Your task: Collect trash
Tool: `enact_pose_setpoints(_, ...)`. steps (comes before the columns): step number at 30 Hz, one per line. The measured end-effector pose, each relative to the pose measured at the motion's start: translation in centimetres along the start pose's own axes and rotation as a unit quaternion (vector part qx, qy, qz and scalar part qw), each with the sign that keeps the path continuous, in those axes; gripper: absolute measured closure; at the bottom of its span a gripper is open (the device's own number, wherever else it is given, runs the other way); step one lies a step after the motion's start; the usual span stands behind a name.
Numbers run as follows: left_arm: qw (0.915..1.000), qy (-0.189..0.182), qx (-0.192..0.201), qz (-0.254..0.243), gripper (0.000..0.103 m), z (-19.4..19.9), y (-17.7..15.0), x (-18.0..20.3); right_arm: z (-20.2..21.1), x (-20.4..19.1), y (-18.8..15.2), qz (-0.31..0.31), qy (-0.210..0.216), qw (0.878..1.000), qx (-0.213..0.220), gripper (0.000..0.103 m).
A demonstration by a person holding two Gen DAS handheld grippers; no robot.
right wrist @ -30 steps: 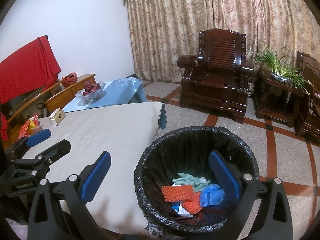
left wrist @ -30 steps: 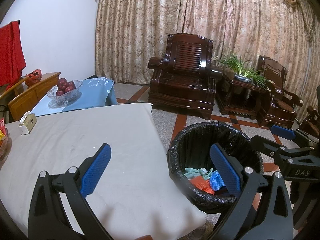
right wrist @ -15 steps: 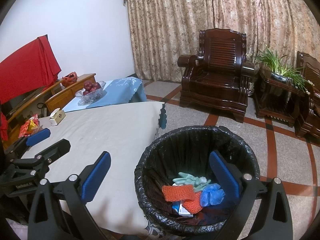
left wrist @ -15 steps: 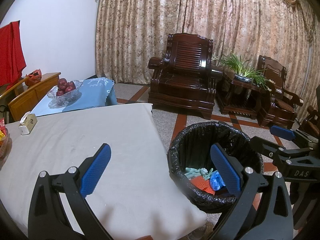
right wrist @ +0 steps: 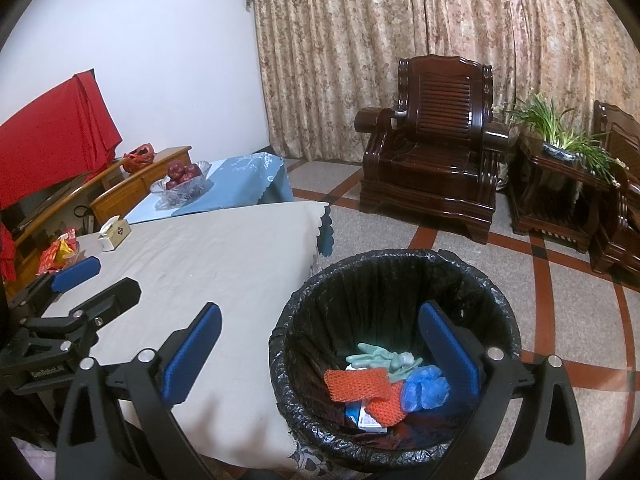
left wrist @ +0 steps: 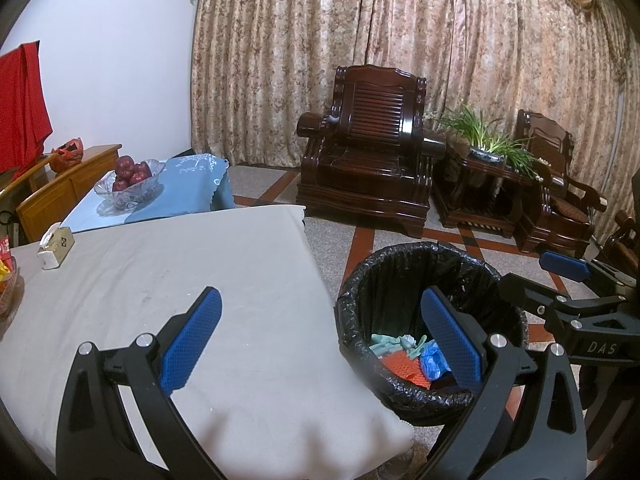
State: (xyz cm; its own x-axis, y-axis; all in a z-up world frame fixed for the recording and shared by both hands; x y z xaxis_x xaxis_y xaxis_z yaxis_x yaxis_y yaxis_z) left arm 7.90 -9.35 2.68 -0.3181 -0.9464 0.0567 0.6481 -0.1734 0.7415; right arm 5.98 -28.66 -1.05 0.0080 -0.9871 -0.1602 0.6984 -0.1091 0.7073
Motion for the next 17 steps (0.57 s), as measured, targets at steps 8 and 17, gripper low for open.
enact_pose_setpoints(8, 1.0, 0.0, -0.001, 0.0, 0.006, 0.13, -0.33, -0.15, -0.11, -0.04, -0.13, -0.001, 0.001, 1.0, -0.001, 0.006)
enact_pose_setpoints(17, 1.0, 0.001, -0.001, 0.002, 0.006, 0.19, -0.42, -0.22, -0.11, 0.0, -0.14, -0.001, 0.001, 1.0, -0.002, 0.006)
Point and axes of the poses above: each gripper's, at about its wrist camera, not at the fingertips, and z roughly against the way its jaws point, x to its right, y to its top, the point moved 3 cm from there along -z, roughly the way its jaws point, and after that the axes turned 10 degrees about -x, right-handed, at the moved point
